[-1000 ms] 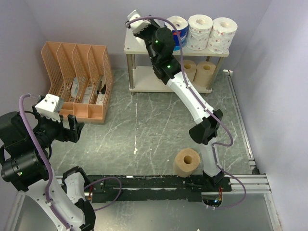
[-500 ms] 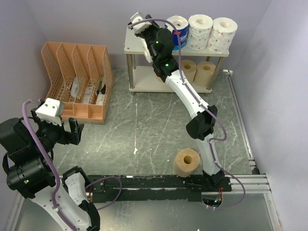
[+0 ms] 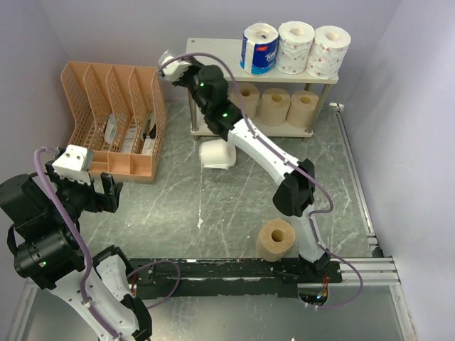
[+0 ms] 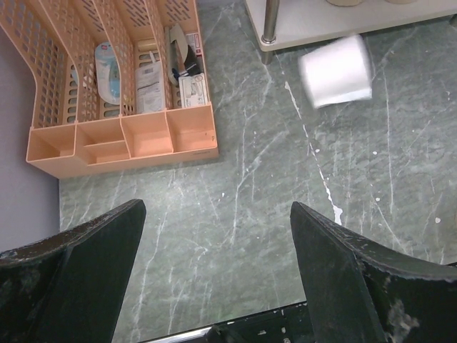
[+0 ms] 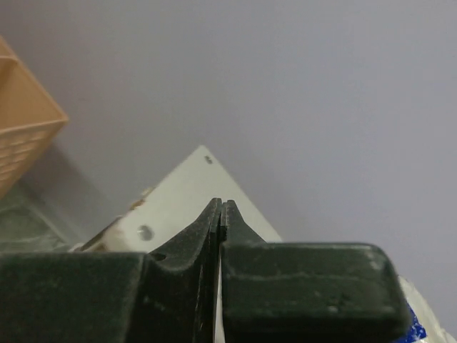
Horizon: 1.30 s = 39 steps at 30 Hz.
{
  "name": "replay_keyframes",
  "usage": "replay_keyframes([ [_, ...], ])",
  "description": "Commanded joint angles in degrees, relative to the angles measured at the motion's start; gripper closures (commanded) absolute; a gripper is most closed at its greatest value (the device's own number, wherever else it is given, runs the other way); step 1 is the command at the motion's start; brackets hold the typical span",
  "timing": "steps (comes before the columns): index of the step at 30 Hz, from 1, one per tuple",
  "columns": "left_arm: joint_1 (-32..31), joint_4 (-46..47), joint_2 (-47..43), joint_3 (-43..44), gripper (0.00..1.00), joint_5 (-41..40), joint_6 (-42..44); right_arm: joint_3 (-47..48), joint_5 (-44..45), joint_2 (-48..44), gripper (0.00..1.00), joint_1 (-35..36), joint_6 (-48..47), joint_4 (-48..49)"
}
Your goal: Place and organize the paper towels onto the shelf
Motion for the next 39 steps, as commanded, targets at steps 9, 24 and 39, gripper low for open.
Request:
replay_keyframes([
  [9,0.89,-0.68,2.38,1.57,0.05,4.28,2.49,-36.88,9.63,-34.24,0.10,16.68,22.72,-11.64],
  [24,-7.54,-4.31,17.60,8.27,0.05,2.66,2.45,-61.89,-25.19,-36.32,0.00,12.67,35.09,-5.41],
  [39,-7.91,-0.93,12.32,3.70,0.05,-0.62,0.50,-42.63,-29.37,-15.87,0.00,22.18,21.75,-13.59],
])
